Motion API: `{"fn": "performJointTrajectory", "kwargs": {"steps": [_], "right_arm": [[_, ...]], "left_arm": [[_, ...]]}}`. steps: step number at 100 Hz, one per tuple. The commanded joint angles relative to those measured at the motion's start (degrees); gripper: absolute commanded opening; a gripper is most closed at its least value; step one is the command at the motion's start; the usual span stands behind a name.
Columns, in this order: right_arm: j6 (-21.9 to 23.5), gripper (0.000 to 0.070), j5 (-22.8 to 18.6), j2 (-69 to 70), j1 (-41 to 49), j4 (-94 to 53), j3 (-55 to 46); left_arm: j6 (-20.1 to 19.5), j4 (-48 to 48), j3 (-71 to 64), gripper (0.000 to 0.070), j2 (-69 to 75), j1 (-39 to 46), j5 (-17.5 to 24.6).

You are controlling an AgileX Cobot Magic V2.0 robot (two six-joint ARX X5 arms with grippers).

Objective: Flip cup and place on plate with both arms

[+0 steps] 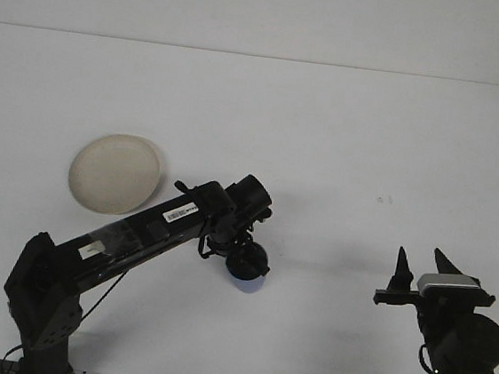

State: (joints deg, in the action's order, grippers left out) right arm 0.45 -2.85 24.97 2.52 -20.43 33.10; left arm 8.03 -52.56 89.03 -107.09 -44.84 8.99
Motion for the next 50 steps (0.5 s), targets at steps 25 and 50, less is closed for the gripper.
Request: {"fn": "performJointTrajectory", "kwargs": {"steps": [25,50], "right_arm": [[0.8,0.0415,0.0,0.2,0.0,0.6,0.5],[0.8,0.0415,0.0,0.2,0.0,0.6,0.5]], "left_arm": [[-2.5,-4.5,6.8,0.0010,-0.7,0.6,0.0],[-5.0,-11.2,13.6,0.0010,1.3,8.8,-4.8]]}}
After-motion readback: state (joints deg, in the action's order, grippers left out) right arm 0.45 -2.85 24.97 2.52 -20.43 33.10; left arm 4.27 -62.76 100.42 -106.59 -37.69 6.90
